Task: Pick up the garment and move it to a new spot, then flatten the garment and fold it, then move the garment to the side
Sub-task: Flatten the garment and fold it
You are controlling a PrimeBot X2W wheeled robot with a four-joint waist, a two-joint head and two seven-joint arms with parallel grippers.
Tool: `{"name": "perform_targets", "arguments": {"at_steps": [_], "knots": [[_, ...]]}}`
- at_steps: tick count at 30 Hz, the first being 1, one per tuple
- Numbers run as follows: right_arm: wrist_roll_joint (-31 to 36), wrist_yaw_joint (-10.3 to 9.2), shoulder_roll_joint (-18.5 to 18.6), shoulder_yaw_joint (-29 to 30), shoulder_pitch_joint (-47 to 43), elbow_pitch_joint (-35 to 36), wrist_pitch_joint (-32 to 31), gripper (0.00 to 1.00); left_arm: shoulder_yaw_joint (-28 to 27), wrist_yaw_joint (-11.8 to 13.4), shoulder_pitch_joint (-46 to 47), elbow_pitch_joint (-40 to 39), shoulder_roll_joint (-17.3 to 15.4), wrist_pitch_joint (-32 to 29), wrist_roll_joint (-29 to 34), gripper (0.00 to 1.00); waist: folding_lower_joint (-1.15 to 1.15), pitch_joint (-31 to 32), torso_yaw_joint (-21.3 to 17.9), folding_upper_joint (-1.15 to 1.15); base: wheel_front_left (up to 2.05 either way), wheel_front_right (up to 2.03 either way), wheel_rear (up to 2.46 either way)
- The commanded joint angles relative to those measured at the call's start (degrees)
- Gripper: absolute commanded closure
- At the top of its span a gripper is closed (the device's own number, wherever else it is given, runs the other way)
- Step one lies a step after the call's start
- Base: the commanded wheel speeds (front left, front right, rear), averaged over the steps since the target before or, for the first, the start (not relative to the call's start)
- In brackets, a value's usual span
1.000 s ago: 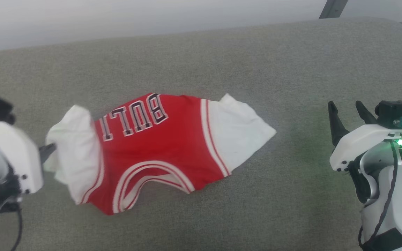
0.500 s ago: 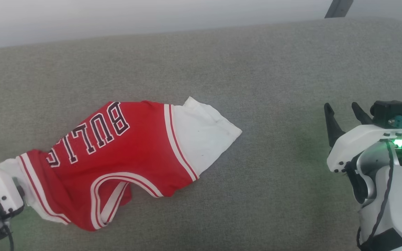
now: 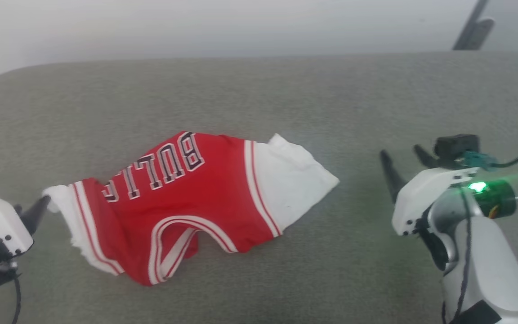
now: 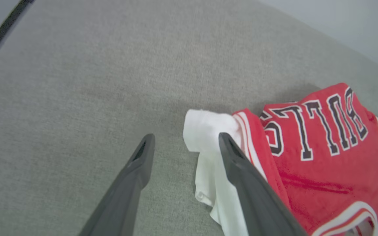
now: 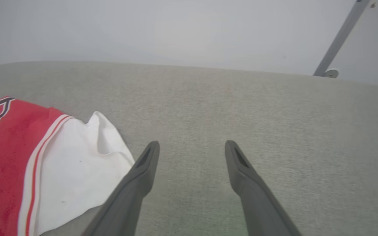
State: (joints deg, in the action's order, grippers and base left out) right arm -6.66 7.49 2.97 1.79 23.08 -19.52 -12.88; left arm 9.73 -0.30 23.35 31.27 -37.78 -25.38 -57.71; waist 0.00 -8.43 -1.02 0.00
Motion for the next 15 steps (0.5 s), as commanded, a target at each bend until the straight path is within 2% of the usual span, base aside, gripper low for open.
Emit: {"name": "perform_targets", "arguments": {"at_steps": [1, 6, 15], "knots": [[-0.49, 0.02, -0.09, -0.77, -0.16, -0.47, -0.74, 0.0, -0.17, -0.41, 0.44, -0.51, 0.28, 2.07, 0.85, 0.0, 0.0, 0.71, 1.68, 0.0, 0.0, 0.0, 0.0], [-1.85, 0.01, 0.61, -4.83, 1.39, -2.99, -4.16, 0.0, -0.35, -2.01, -0.68, -2.14, 1.55, 10.59, 3.78, 0.0, 0.0, 1.24, 4.86, 0.0, 0.0, 0.0, 0.0], [-4.61, 0.01, 3.96, -9.87, 5.52, -10.25, -10.93, 0.0, 0.41, -5.29, -3.57, -6.01, 4.15, 26.19, 7.72, 0.0, 0.0, 0.93, 10.32, 0.0, 0.0, 0.0, 0.0]]}}
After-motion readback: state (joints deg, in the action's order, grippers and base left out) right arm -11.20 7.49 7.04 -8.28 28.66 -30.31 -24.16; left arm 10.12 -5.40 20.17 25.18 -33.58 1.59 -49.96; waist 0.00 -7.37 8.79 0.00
